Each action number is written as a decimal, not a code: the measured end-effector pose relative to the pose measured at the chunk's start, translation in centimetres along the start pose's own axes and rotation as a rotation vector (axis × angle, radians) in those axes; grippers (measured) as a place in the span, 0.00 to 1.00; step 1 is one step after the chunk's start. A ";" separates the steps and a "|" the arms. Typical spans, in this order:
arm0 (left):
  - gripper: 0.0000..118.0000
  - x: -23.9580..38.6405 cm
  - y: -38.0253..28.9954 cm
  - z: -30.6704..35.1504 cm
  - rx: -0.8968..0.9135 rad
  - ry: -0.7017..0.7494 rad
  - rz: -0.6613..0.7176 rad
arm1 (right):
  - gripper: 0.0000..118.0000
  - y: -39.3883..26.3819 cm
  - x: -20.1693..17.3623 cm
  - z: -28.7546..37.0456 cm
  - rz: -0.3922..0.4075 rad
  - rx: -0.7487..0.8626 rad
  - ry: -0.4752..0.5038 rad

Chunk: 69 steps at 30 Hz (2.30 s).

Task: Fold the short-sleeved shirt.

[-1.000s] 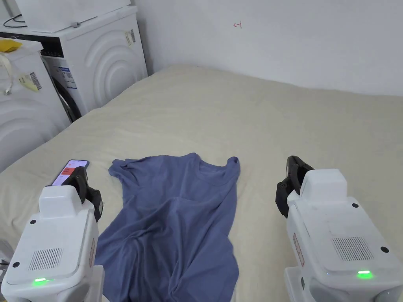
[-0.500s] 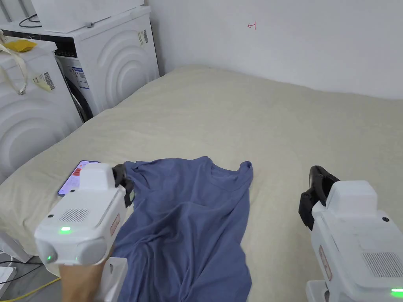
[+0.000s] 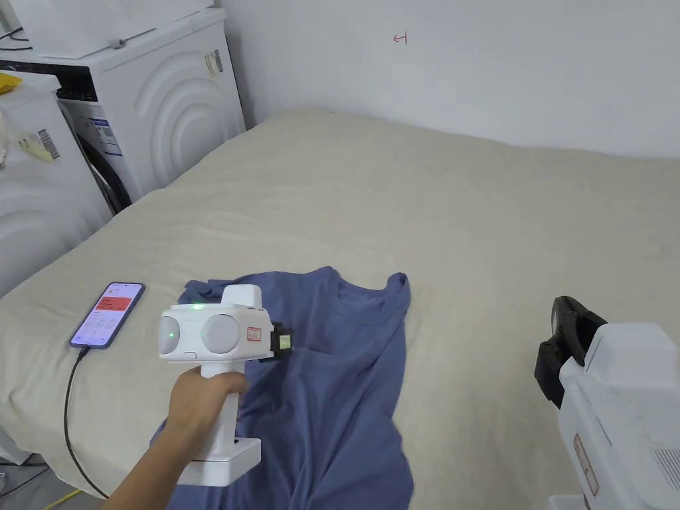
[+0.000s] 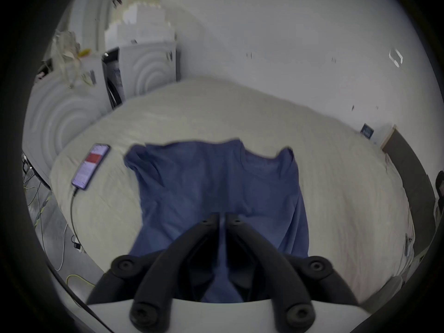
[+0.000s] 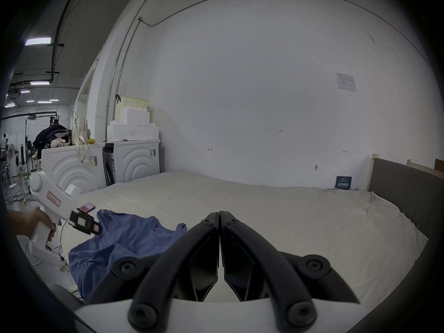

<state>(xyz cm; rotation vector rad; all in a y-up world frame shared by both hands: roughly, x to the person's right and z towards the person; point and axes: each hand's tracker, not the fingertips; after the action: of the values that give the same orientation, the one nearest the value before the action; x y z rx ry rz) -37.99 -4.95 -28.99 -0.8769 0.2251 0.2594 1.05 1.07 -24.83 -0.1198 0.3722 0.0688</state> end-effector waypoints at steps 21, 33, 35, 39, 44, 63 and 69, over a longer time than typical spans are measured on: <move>0.00 1.1 -3.2 -6.6 -0.237 0.077 0.003 | 0.00 -0.9 3.3 0.9 0.010 -0.041 -0.051; 0.00 6.6 2.9 1.6 -0.014 -0.058 -0.146 | 0.00 0.5 7.9 4.5 -0.009 0.007 -0.139; 0.00 7.8 3.9 3.0 0.029 -0.084 -0.154 | 0.00 0.7 8.7 5.1 -0.012 0.012 -0.157; 0.00 11.5 6.4 5.9 0.107 -0.164 -0.191 | 0.00 1.0 10.1 6.2 -0.020 0.024 -0.193; 0.00 18.0 9.3 8.1 0.168 -0.258 -0.290 | 0.00 1.4 11.5 7.6 -0.026 0.043 -0.233; 0.00 41.8 5.4 12.7 0.167 -0.703 -0.562 | 0.00 1.6 18.9 13.4 -0.028 0.059 -0.458; 0.00 44.1 1.9 9.0 0.066 -0.700 -0.643 | 0.00 0.9 20.5 14.5 -0.038 0.044 -0.512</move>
<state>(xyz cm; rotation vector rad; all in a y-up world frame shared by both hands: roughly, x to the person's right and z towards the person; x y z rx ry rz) 3.87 9.04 -38.00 -0.7052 -0.6889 -0.0545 25.26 4.78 -19.04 -0.0619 -0.1394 0.0517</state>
